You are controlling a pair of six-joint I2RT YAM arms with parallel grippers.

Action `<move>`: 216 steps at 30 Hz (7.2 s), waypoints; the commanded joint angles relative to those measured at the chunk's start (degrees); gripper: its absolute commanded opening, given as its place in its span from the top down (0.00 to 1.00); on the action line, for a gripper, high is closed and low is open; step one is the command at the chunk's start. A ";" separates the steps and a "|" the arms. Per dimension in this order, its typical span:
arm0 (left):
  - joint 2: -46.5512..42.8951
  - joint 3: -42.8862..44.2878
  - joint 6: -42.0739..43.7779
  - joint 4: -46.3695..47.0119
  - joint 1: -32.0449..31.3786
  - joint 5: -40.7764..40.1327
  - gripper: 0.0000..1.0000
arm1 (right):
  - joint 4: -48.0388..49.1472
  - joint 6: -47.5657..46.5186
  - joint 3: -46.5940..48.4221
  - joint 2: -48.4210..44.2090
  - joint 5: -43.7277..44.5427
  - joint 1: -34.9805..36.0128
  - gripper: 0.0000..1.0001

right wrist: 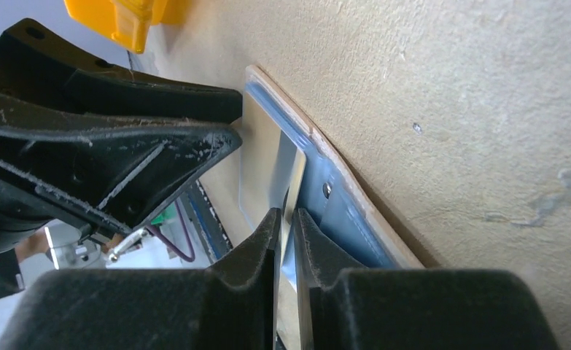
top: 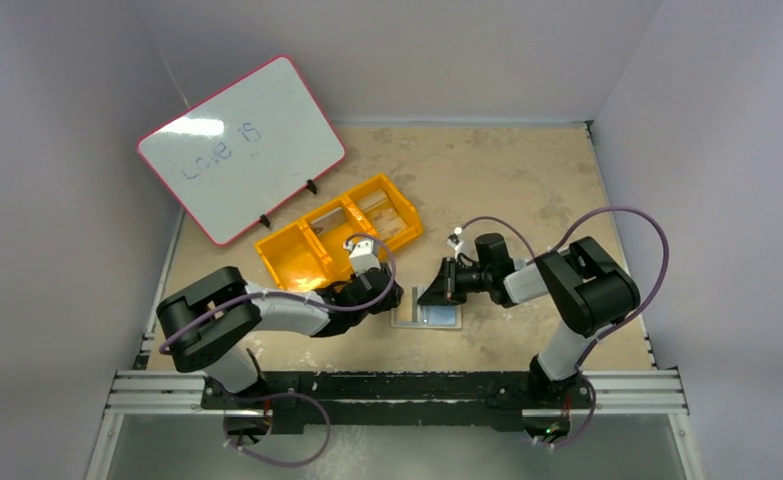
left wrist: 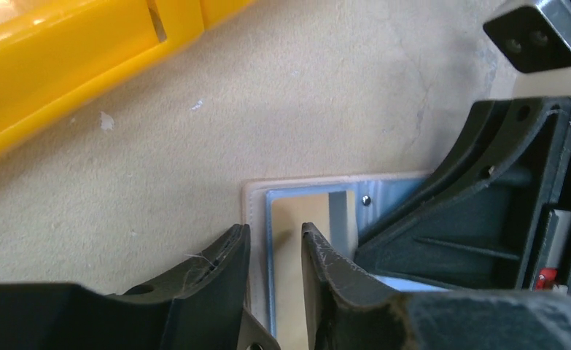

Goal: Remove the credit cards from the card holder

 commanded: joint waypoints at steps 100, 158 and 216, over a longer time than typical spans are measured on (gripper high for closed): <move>2.88 -1.21 -0.87 -12.67 -3.00 -0.34 1.00 | 5.75 15.07 -13.23 -16.35 4.20 -2.41 0.81; -8.23 -1.51 4.26 -4.19 -2.99 8.91 0.49 | -20.40 1.64 -8.01 -27.45 11.80 -4.78 0.99; -4.71 7.26 -0.15 -31.22 -6.34 -11.53 0.91 | -35.57 -1.44 -3.87 -36.32 21.34 -4.88 1.00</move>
